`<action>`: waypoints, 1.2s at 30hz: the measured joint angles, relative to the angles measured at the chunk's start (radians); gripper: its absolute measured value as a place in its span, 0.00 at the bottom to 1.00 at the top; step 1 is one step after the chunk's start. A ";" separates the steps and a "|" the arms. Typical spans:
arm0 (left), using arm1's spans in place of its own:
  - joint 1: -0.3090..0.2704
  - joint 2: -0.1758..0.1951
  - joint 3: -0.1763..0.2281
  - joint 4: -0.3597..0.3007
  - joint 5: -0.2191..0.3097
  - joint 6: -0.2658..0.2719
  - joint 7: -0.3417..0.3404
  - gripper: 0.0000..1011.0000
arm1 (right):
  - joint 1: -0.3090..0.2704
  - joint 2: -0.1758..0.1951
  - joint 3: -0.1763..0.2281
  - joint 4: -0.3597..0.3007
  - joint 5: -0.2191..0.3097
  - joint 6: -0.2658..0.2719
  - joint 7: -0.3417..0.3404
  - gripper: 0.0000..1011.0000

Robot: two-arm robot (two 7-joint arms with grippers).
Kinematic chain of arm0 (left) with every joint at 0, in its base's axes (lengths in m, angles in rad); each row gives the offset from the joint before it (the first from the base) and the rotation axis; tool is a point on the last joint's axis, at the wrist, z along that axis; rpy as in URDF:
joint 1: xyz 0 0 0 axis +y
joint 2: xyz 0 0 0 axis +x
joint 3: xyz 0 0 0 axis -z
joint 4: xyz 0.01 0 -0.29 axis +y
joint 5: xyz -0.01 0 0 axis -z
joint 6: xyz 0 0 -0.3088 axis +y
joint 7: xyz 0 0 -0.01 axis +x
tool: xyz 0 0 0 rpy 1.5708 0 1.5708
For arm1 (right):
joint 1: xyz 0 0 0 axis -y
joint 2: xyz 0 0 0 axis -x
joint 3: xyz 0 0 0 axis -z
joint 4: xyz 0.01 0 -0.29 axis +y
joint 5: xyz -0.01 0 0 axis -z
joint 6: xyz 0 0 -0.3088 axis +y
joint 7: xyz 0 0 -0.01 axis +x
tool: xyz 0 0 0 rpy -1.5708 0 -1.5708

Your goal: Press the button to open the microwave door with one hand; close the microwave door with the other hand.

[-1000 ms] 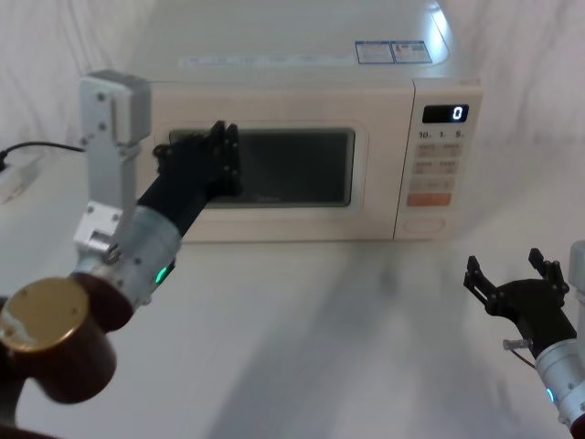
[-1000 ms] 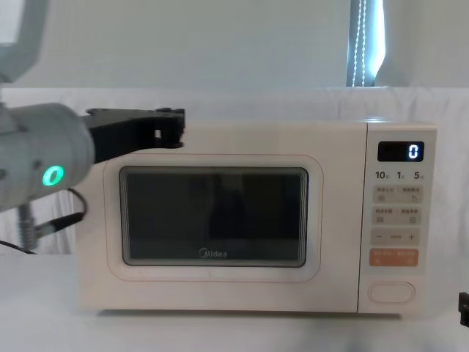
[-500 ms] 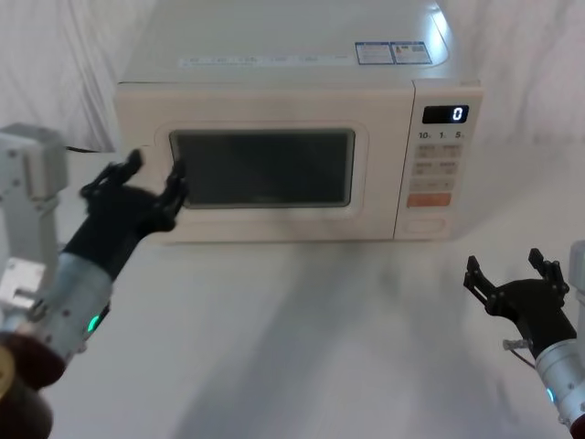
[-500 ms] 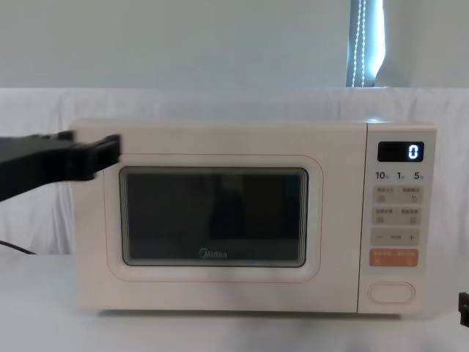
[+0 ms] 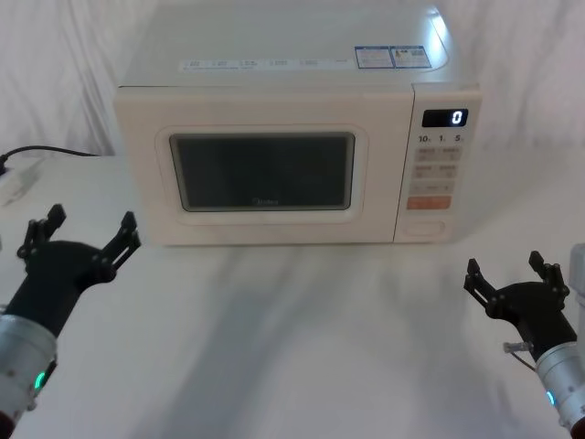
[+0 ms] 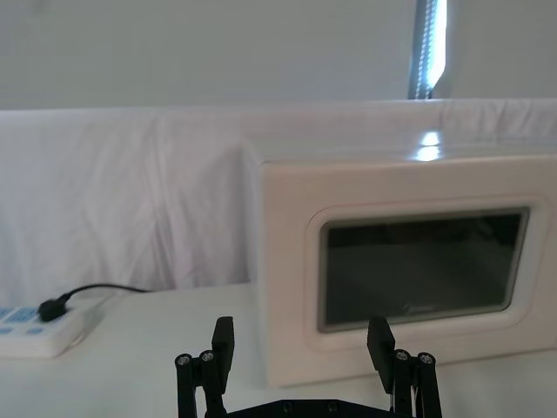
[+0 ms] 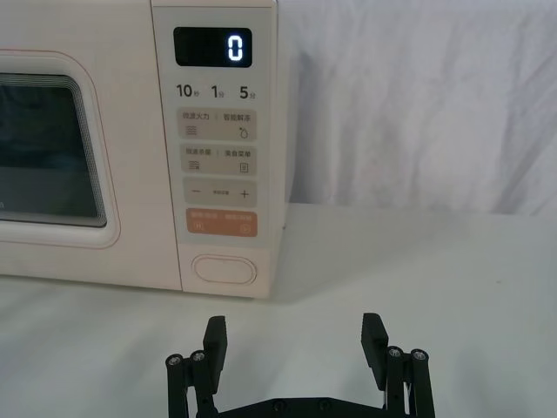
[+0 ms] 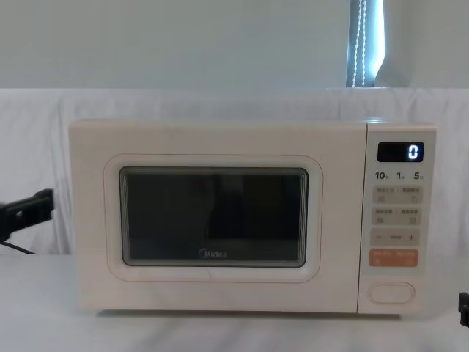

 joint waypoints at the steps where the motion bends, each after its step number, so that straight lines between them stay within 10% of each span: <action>1: 0.009 0.000 -0.007 0.003 -0.001 -0.007 0.001 0.99 | 0.000 0.000 0.000 0.000 0.000 0.000 0.000 0.99; 36: 0.067 -0.063 -0.050 0.084 0.003 -0.076 0.050 0.99 | 0.000 0.000 0.000 0.000 0.000 0.000 0.000 0.99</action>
